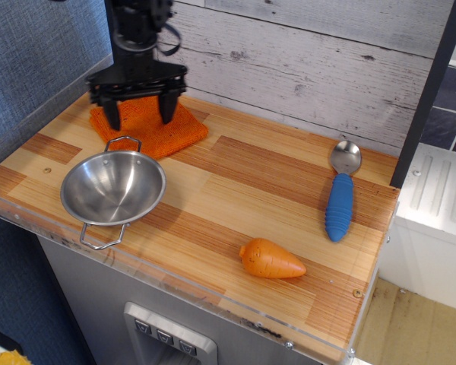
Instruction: Move the orange towel to the left of the blue spoon
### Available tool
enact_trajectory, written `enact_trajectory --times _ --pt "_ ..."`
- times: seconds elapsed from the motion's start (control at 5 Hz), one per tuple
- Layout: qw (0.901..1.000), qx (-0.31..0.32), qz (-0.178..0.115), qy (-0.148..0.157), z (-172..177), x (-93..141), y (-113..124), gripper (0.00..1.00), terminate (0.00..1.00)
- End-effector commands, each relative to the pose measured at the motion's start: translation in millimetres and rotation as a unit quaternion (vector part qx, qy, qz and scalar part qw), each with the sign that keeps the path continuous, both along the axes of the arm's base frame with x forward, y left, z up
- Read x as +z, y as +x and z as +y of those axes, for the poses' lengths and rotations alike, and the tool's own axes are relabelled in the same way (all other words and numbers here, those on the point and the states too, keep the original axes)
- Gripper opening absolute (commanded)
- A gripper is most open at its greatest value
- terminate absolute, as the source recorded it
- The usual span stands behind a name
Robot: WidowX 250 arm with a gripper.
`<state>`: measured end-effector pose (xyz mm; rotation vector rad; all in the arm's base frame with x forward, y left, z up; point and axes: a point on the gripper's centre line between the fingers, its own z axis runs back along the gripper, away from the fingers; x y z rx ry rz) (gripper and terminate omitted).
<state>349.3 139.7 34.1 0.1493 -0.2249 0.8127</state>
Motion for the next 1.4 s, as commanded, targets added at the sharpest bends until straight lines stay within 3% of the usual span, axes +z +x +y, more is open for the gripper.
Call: enact_trajectory --times 0.0,0.6,1.2 --pt "0.9999 0.008 0.004 -0.011 -4.3 -3.5 1.5 1.0 0.0" --pt "0.9995 -0.014 0.016 -0.021 -32.2 -16.4 8.9 1.0 0.0" --pt "0.9945 -0.093 -0.011 -0.049 -114.8 -5.6 22.6 1.0 0.0"
